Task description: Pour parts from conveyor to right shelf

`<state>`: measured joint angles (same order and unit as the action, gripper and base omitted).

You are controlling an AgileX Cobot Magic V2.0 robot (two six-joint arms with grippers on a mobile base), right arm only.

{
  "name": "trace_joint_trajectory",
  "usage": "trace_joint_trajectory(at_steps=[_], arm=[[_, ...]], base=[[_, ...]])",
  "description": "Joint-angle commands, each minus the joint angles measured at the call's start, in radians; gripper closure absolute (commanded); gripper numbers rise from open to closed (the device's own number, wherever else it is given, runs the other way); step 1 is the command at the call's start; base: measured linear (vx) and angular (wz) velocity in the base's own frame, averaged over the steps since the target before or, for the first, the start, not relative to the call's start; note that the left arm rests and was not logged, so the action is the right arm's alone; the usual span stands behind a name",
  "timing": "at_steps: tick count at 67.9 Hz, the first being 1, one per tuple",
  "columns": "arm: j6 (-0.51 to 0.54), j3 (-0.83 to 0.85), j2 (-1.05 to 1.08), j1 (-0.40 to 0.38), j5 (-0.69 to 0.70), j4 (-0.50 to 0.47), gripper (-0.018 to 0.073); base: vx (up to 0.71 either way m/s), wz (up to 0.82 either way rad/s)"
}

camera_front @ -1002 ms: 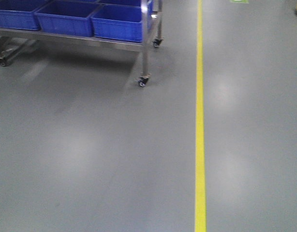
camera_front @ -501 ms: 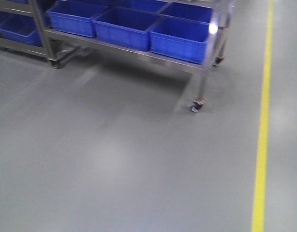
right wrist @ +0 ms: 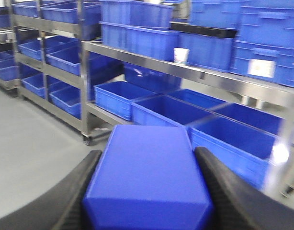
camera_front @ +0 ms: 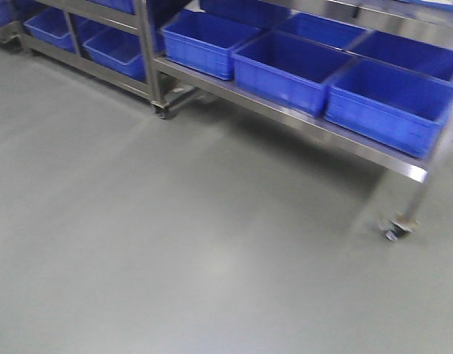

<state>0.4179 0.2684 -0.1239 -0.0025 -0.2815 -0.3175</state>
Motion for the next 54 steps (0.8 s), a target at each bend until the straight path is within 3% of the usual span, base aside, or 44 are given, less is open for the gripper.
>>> trace_joint_trajectory(at_steps=[1, 54], arm=[[0.0, 0.028, -0.014, 0.001, 0.078, -0.007, 0.0562], [0.0, 0.028, -0.014, 0.001, 0.079, -0.007, 0.0562]], base=[[0.61, 0.44], [0.62, 0.55]])
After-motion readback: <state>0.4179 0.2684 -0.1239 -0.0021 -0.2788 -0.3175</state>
